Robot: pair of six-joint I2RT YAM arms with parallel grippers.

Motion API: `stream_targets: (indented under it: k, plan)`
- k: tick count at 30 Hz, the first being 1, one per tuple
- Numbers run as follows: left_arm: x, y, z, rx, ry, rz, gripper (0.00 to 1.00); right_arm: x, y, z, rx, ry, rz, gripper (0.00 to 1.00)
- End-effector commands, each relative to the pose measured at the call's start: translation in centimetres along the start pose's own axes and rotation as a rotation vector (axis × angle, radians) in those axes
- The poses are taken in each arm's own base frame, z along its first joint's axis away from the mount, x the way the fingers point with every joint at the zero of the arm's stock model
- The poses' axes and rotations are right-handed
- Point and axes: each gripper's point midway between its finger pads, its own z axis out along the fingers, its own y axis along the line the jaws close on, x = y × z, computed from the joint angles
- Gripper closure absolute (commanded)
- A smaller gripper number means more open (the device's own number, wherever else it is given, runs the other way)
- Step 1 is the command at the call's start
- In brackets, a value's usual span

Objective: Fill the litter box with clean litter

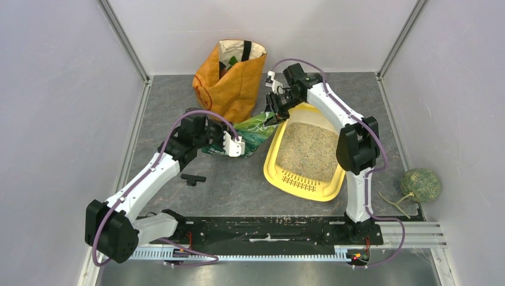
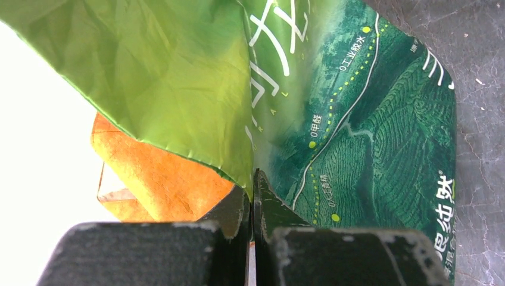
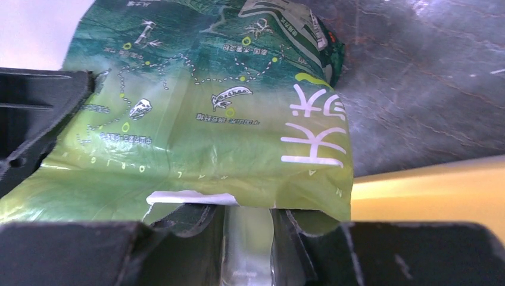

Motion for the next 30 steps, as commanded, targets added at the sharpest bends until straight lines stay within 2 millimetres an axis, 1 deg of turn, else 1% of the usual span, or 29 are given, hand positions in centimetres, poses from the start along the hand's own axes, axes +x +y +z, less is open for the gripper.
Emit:
stream_targets:
  k: [1, 6, 9, 10, 12, 13, 14, 15, 17, 18, 19, 20, 21, 22, 23, 25, 26, 28, 29, 30]
  plan:
    - [-3.0, 6.5, -1.3, -0.196, -0.091, 0.148, 0.98, -0.2, 4.8, -0.5, -0.297, 0.005, 0.026, 1.00]
    - [-3.0, 7.1, -1.3, -0.203, -0.088, 0.154, 0.98, -0.5, 7.1, -3.0, -0.383, -0.039, -0.009, 1.00]
    - [-3.1, 8.1, -1.5, -0.217, -0.086, 0.133, 0.98, -0.9, 7.9, -5.5, -0.424, -0.074, 0.004, 1.00]
    - [-3.2, 8.4, -1.6, -0.221, -0.086, 0.133, 0.98, -1.0, 8.0, -6.4, -0.436, -0.084, 0.014, 1.00]
    - [-3.1, 8.6, -1.9, -0.226, -0.080, 0.143, 0.98, -0.9, 7.5, -8.8, -0.446, -0.118, 0.053, 1.00]
    - [-3.0, 8.7, -2.1, -0.226, -0.075, 0.143, 0.98, -0.6, 7.2, -9.6, -0.447, -0.130, 0.074, 1.00]
    - [-2.8, 8.6, -2.3, -0.223, -0.071, 0.138, 0.98, -0.3, 6.9, -10.0, -0.442, -0.144, 0.080, 1.00]
    - [-2.7, 8.5, -2.3, -0.219, -0.070, 0.134, 0.98, 0.0, 6.7, -9.5, -0.444, -0.144, 0.097, 1.00]
    - [-2.6, 8.3, -2.1, -0.218, -0.072, 0.138, 0.98, -0.5, 7.1, -7.9, -0.478, -0.143, 0.136, 1.00]
    - [-2.4, 8.3, -2.0, -0.216, -0.070, 0.140, 0.98, -0.8, 7.4, -7.7, -0.491, -0.147, 0.140, 1.00]
    - [-2.4, 8.4, -1.8, -0.214, -0.072, 0.147, 0.98, -0.8, 7.6, -8.0, -0.498, -0.147, 0.135, 1.00]
    - [-2.5, 8.6, -1.8, -0.219, -0.073, 0.154, 0.98, -0.7, 7.5, -8.8, -0.504, -0.147, 0.135, 1.00]
    - [-2.5, 8.9, -1.8, -0.225, -0.074, 0.153, 0.98, -0.3, 7.1, -9.7, -0.499, -0.150, 0.151, 1.00]
    - [-2.6, 9.3, -2.0, -0.231, -0.073, 0.148, 0.98, 0.0, 6.7, -10.2, -0.493, -0.157, 0.160, 1.00]
    - [-2.6, 9.6, -2.1, -0.240, -0.072, 0.139, 0.98, 0.0, 6.4, -10.2, -0.482, -0.168, 0.161, 1.00]
    - [-2.4, 9.8, -2.1, -0.246, -0.069, 0.120, 0.98, -0.6, 6.8, -9.3, -0.502, -0.158, 0.167, 1.00]
    - [-2.2, 9.7, -2.0, -0.243, -0.067, 0.122, 0.98, -0.9, 7.1, -9.7, -0.512, -0.159, 0.163, 1.00]
    - [-2.1, 9.5, -2.0, -0.239, -0.067, 0.129, 0.98, -0.7, 6.7, -11.8, -0.498, -0.189, 0.168, 1.00]
    - [-2.1, 9.6, -2.0, -0.243, -0.069, 0.127, 0.98, 0.0, 6.2, -12.6, -0.482, -0.196, 0.185, 1.00]
    - [-2.3, 9.7, -2.0, -0.247, -0.075, 0.119, 0.98, 0.4, 5.8, -12.6, -0.467, -0.197, 0.193, 1.00]
